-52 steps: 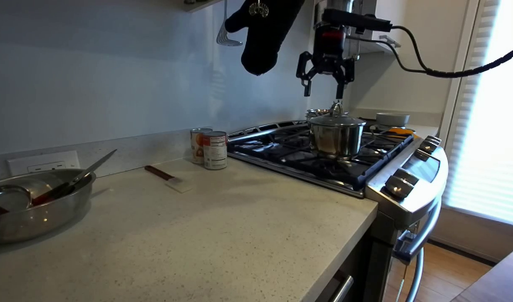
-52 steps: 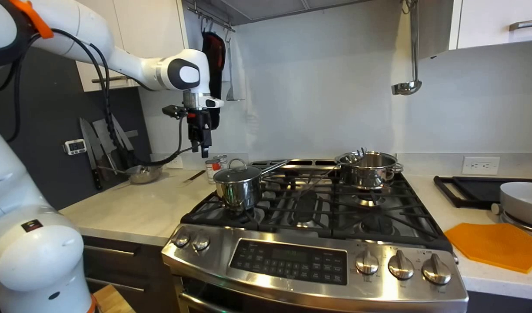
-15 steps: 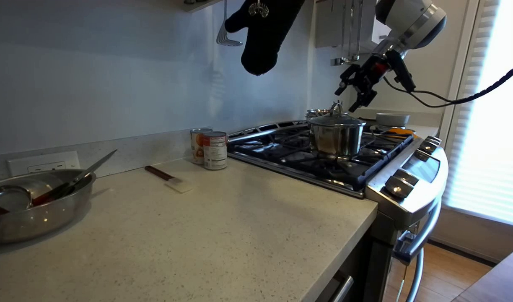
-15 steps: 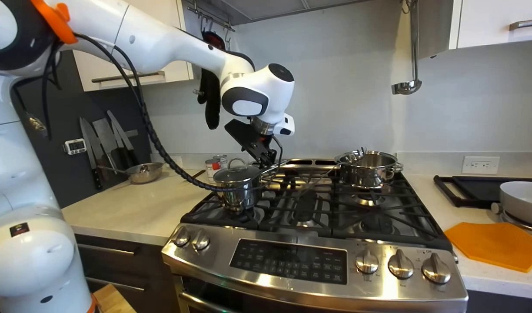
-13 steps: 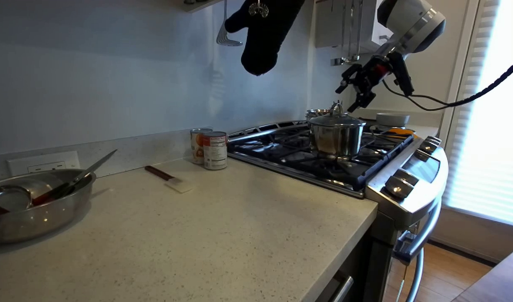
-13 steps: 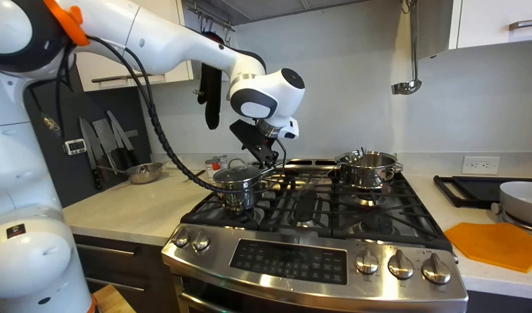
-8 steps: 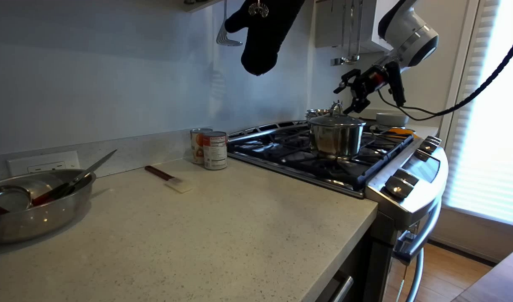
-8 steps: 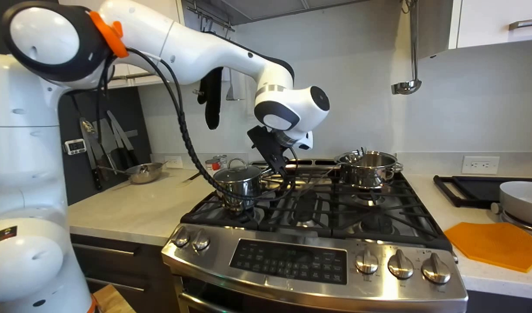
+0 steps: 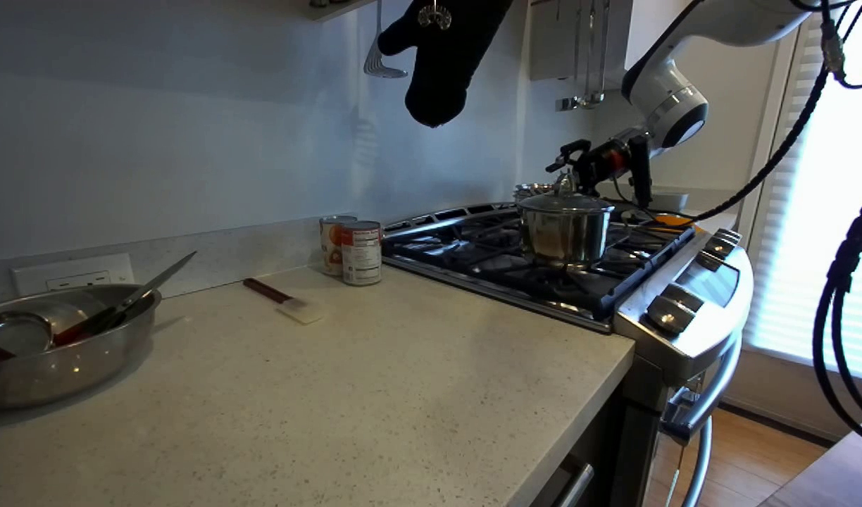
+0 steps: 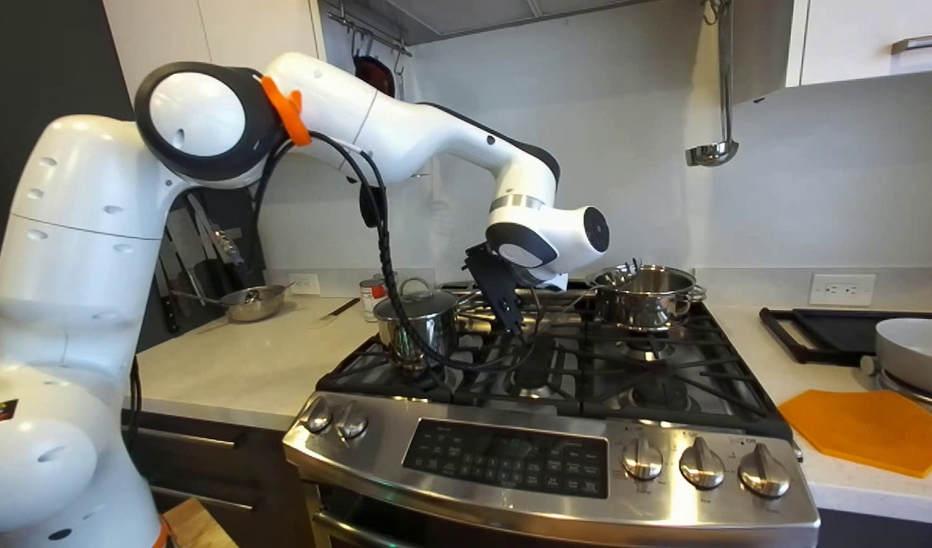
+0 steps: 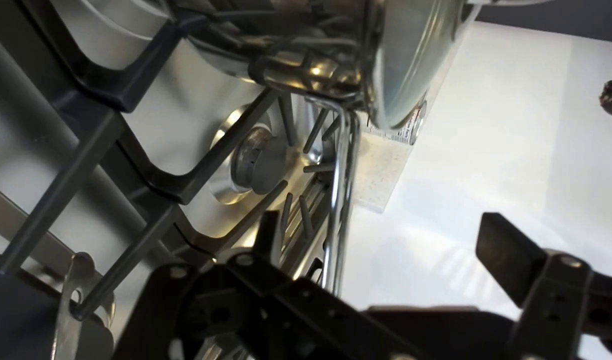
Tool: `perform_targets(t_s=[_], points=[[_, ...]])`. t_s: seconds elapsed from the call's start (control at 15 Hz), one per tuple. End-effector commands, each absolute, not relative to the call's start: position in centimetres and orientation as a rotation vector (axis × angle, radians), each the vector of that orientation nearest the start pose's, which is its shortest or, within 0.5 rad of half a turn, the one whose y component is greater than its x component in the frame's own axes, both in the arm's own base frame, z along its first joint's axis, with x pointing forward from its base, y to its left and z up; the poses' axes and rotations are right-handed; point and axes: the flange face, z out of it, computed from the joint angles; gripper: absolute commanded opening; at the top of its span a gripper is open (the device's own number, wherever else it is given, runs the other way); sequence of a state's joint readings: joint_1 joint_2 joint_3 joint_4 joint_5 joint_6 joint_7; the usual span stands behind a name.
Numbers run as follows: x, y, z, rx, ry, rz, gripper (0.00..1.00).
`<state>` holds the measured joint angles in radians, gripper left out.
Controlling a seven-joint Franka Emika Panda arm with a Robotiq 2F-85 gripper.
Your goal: Pick up the silver pot and place it on the top left cooker on the hob of the stove
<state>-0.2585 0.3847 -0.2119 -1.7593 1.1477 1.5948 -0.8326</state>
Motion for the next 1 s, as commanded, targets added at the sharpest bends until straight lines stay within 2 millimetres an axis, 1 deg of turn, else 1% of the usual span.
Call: perform_targets(t_s=[0.0, 0.07, 0.13, 0.33, 0.53, 0.93], points=[[60.9, -18.5, 35.0, -1.928, -0.072, -0.297, 1.0], [60.9, -18.3, 34.7, -1.911, -0.102, -0.257, 1.0], [60.4, -18.0, 35.3, -1.964, -0.053, -0.267, 1.0], [60.7, -17.9, 34.7, -1.939, -0.083, -0.248, 1.0], [60.9, -17.9, 34.8, -1.939, -0.089, -0.251, 1.0], [62.0, -17.1, 32.4, -1.856, -0.106, -0.225, 1.0]])
